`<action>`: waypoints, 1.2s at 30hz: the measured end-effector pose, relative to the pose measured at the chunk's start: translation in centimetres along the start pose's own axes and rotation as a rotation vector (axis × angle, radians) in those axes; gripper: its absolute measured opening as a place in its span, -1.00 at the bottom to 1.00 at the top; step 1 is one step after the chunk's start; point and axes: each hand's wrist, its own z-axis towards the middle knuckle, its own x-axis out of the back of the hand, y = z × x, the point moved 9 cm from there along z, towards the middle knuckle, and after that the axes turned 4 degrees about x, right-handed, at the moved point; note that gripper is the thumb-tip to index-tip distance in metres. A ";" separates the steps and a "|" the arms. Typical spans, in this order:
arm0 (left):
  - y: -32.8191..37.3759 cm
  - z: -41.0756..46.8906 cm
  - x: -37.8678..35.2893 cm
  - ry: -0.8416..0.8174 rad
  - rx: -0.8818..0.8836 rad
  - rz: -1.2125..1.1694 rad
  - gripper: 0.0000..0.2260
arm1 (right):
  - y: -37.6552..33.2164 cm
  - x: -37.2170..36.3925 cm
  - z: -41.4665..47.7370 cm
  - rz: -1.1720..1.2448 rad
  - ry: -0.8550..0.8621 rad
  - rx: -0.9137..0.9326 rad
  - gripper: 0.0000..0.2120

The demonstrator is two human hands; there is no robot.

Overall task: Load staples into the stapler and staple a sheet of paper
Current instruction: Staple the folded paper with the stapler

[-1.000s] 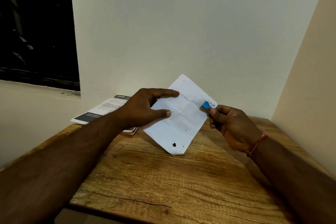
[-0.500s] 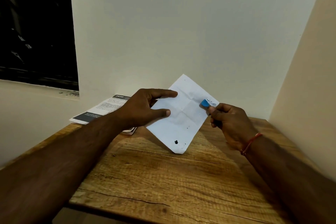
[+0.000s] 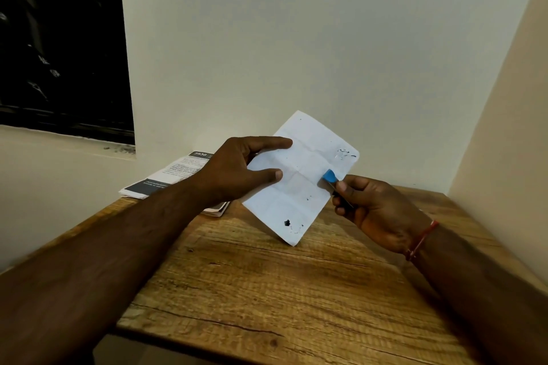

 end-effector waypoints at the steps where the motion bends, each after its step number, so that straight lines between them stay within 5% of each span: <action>1: 0.1 0.0 0.0 0.001 -0.002 0.003 -0.50 | 0.0 0.0 0.0 -0.005 0.002 0.001 -0.70; 20: -1.0 0.4 -0.6 -0.043 0.017 -0.028 -0.52 | -1.3 1.8 0.4 -0.257 0.291 0.092 -0.94; 25: -0.6 0.3 0.0 0.008 -0.002 0.003 -0.52 | -0.4 0.3 0.2 -0.086 0.133 0.012 -0.67; 36: 0.2 0.0 0.5 0.059 -0.005 0.042 -0.50 | 1.0 -2.0 -0.4 -0.072 0.005 -0.038 -0.62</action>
